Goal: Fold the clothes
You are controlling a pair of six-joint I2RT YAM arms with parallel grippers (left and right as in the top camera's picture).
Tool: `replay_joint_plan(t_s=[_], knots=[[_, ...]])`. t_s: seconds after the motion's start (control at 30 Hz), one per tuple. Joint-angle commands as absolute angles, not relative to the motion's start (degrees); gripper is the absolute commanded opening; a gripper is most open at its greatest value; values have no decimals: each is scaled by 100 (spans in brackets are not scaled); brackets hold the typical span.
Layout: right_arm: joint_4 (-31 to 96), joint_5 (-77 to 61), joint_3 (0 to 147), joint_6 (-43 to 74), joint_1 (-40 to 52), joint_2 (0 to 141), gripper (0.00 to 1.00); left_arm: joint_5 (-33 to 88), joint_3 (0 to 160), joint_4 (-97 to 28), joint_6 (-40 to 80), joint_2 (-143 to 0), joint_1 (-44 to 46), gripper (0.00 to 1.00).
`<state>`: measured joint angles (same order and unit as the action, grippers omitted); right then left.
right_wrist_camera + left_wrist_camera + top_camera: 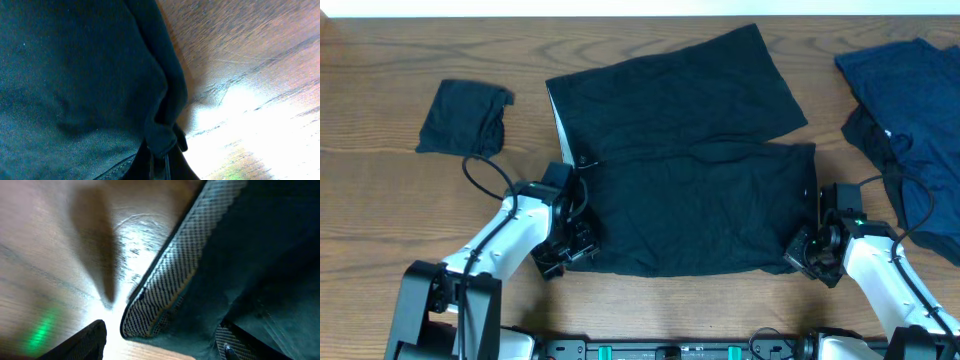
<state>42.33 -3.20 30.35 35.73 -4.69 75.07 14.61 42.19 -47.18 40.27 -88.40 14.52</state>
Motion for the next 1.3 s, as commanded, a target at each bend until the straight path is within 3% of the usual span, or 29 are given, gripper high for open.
replay_joint_plan(t_s=[0.0, 0.07, 0.13, 0.37, 0.7, 1.07, 1.27], knots=[[4125, -344, 2869, 3568, -530, 7609, 1, 1326, 4091, -4661, 4235, -8831, 1470, 72], [4125, -344, 2869, 3568, -530, 7609, 1, 1328, 4051, -4591, 4235, -8831, 1470, 70], [4125, -344, 2869, 3568, -530, 7609, 1, 1326, 4034, -4556, 4235, -8831, 1470, 61], [4003, -344, 2882, 3522, -530, 7607, 1, 1278, 4034, -4442, 4222, -8831, 1470, 6], [4967, -344, 4084, 2995, -530, 7605, 1, 1282, 4093, -4753, 3614, -8455, 1470, 6], [6440, -705, 5664, 2578, -517, 7393, 1, 1280, 4563, -6324, 3581, -6504, 1472, 6], [6818, -1020, 6886, 2154, -486, 7373, 1, 1061, 5245, -7008, 3579, -6169, 1470, 6]])
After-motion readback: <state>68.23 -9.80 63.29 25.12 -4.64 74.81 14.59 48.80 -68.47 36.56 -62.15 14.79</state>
